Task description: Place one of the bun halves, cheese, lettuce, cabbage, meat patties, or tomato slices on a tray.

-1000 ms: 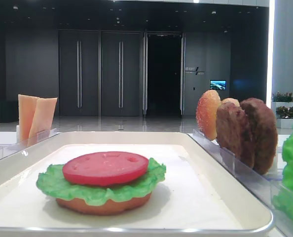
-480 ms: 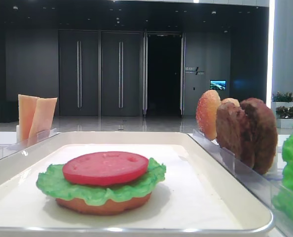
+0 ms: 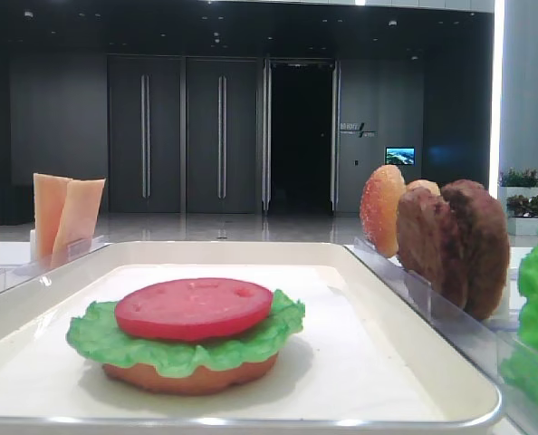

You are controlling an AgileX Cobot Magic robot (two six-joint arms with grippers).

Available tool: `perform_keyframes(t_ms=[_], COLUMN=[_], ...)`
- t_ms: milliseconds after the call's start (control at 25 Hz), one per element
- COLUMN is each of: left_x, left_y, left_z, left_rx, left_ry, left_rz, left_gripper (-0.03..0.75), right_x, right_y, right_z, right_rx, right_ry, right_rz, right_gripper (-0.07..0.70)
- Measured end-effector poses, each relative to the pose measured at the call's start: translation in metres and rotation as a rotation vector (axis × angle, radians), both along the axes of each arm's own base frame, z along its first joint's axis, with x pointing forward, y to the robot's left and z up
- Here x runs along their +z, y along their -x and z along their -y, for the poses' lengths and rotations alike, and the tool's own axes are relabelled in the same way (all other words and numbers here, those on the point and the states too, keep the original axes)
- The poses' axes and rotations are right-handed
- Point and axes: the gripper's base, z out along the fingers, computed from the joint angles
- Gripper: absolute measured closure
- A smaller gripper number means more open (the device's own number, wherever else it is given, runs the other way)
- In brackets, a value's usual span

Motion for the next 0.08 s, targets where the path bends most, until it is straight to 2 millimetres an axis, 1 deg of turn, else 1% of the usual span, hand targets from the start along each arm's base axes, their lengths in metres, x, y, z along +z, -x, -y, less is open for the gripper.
perform_keyframes(t_ms=[80], left_x=[0.0], left_y=[0.0], left_z=[0.0], left_rx=[0.0], left_ry=[0.0], left_rz=[0.0], left_gripper=[0.292], right_x=[0.0], right_y=[0.0], right_z=[0.0], right_rx=[0.0], right_ry=[0.0], right_rz=[0.0], right_gripper=[0.206])
